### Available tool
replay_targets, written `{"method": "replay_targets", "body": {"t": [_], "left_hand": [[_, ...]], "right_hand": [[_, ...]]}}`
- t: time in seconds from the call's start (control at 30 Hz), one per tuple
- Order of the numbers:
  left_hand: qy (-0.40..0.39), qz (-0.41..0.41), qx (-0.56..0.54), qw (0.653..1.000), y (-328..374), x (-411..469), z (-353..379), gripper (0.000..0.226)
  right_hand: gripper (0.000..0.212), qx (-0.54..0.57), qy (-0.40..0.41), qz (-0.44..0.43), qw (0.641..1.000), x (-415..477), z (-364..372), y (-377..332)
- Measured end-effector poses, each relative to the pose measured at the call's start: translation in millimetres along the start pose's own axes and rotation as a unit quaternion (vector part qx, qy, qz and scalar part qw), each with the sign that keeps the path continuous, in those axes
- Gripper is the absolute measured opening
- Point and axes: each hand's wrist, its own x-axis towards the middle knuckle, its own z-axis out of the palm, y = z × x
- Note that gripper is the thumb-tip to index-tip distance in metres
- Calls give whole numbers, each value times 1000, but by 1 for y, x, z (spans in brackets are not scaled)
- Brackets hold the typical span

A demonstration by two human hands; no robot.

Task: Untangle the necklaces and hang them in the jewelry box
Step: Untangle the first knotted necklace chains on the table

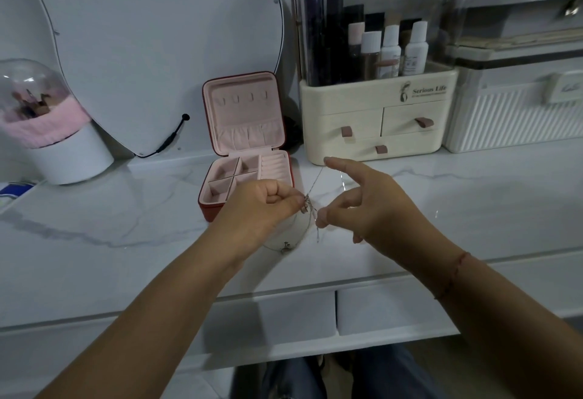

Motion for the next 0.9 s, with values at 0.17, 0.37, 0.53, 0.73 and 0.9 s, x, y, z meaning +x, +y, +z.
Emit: {"method": "replay_targets", "body": {"t": [0.17, 0.37, 0.53, 0.73, 0.9], "left_hand": [[26, -7, 26, 999, -3, 3, -1, 6], [48, 13, 12, 999, -5, 2, 2, 6], [66, 29, -10, 997, -4, 0, 0, 5], [81, 60, -3, 995, -1, -1, 1, 6], [52, 88, 1, 995, 2, 0, 3, 13]], "right_hand": [[76, -6, 11, 1, 1000, -2, 0, -2], [62, -7, 24, 4, 1000, -1, 2, 1], [31, -23, -3, 2, 1000, 2, 4, 8], [12, -101, -1, -56, 993, 0, 4, 10], [7, -35, 27, -58, 997, 3, 4, 2]]}}
